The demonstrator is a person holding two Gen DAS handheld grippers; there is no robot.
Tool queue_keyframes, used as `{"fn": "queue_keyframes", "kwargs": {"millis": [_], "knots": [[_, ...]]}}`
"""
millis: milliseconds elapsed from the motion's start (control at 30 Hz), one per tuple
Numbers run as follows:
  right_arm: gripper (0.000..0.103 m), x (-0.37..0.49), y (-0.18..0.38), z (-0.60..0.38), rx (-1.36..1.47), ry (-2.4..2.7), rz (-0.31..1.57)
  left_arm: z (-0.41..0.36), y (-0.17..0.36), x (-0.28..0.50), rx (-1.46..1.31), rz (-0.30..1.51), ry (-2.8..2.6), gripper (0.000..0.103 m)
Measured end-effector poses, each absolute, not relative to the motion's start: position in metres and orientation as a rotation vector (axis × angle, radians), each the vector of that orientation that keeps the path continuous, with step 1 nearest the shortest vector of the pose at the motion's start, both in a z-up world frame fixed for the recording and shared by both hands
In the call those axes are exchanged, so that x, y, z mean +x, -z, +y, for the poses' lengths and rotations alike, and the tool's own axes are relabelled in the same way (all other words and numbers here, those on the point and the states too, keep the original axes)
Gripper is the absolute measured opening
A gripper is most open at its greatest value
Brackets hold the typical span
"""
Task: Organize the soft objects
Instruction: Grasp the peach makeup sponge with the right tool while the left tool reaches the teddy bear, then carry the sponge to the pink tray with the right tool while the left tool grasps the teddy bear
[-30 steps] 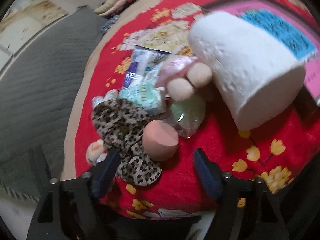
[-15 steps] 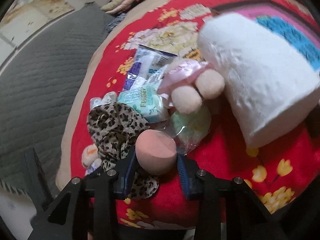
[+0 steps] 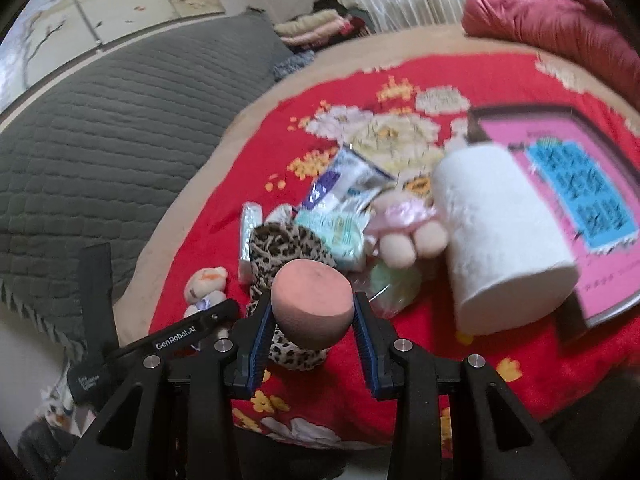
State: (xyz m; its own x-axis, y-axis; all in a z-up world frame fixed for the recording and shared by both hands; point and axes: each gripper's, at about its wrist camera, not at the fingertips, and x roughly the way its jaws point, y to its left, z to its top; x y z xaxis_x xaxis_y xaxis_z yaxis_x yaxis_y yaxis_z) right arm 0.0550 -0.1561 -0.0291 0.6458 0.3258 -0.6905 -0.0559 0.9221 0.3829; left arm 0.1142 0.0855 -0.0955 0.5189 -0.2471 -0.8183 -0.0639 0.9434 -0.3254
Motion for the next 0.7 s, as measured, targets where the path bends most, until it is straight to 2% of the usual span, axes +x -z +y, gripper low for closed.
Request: {"fn": "queue_keyframes", "kwargs": {"millis": [433,700], "knots": [[0.039,0.027,-0.012,-0.215,0.303,-0.117,0.685,0.057,0.034,0.073,-0.139,0.789,0.105,0.046],[0.039,0.016,-0.015,-0.265,0.367,-0.028,0.635,0.017,0.008,0.048,-0.072,0.762,0.176,0.046]]}}
